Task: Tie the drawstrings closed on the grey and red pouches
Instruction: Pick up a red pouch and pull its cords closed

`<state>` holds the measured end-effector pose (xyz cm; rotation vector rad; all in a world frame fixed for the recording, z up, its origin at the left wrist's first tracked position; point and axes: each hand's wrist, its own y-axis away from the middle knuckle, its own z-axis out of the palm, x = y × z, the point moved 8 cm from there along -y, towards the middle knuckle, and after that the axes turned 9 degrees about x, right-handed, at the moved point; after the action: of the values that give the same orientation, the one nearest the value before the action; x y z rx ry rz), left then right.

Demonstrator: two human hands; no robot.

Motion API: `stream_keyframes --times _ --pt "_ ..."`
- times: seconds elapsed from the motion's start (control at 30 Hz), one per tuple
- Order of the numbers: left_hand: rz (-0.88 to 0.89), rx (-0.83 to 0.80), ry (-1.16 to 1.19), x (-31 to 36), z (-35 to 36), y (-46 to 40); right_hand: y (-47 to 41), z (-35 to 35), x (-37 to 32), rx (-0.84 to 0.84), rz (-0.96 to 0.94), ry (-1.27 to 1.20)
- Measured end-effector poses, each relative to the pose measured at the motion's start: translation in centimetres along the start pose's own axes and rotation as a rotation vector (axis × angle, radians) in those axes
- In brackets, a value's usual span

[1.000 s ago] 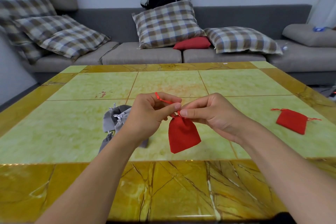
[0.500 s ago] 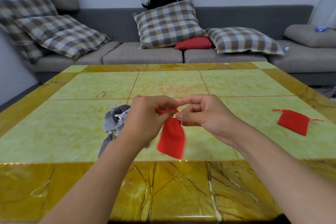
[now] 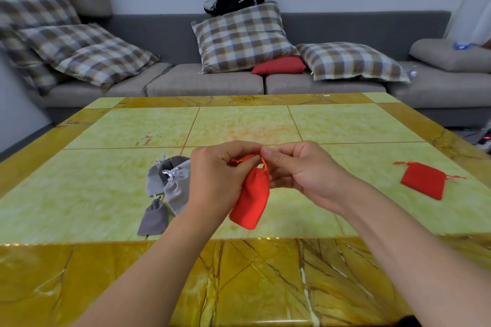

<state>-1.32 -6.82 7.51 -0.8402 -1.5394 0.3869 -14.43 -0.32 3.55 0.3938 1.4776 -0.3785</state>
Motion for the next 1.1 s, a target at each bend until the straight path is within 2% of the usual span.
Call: stream_keyframes --times 0.1,0.23,0.3,0.47,0.53,0.63,0.7,0.77,0.83,0.93,1.0,1.1 --pt "0.08 -0.061 -0.038 0.1 0.1 -0.3 0.2 -1.0 -1.4 0.097 -0.163 0.247" --pt "0.208 -0.203 -0.19 -0.2 0.3 -0.8 0.4 -1.7 -1.9 0.104 -0.208 0.335" --pt "0.195 -0.198 -0.23 -0.7 -0.6 -1.5 0.3 -2.6 -2.3 0.126 -0.224 0.343" --pt "0.135 -0.145 -0.255 -0.9 -1.6 -2.5 0.4 -3.7 -3.9 0.186 -0.349 0.547" --pt "-0.03 -0.208 -0.205 -2.1 -0.8 -1.9 0.3 -3.7 -3.4 0.185 -0.321 0.503" --pt "-0.354 -0.396 -0.024 -3.9 0.8 0.1 -0.1 -3.7 -1.7 0.175 -0.18 0.373" --pt "-0.53 -0.437 0.12 -4.1 1.6 1.1 -0.2 -3.3 -1.2 0.163 -0.14 0.368" --pt "-0.622 -0.439 0.197 -3.9 2.0 1.4 0.0 -2.4 -1.0 0.108 -0.13 0.395" --pt "-0.61 -0.437 0.196 -3.7 2.1 1.2 0.2 -1.9 -1.1 0.072 -0.141 0.431" --pt "-0.484 -0.428 0.101 -3.3 1.8 0.6 0.0 -2.8 -1.7 0.136 -0.191 0.419" --pt "-0.444 -0.43 0.103 -2.9 1.9 0.5 0.0 -3.1 -1.8 0.145 -0.153 0.229" --pt "-0.447 -0.318 0.189 -2.5 1.5 0.1 0.2 -2.3 -1.2 0.06 0.036 -0.241"
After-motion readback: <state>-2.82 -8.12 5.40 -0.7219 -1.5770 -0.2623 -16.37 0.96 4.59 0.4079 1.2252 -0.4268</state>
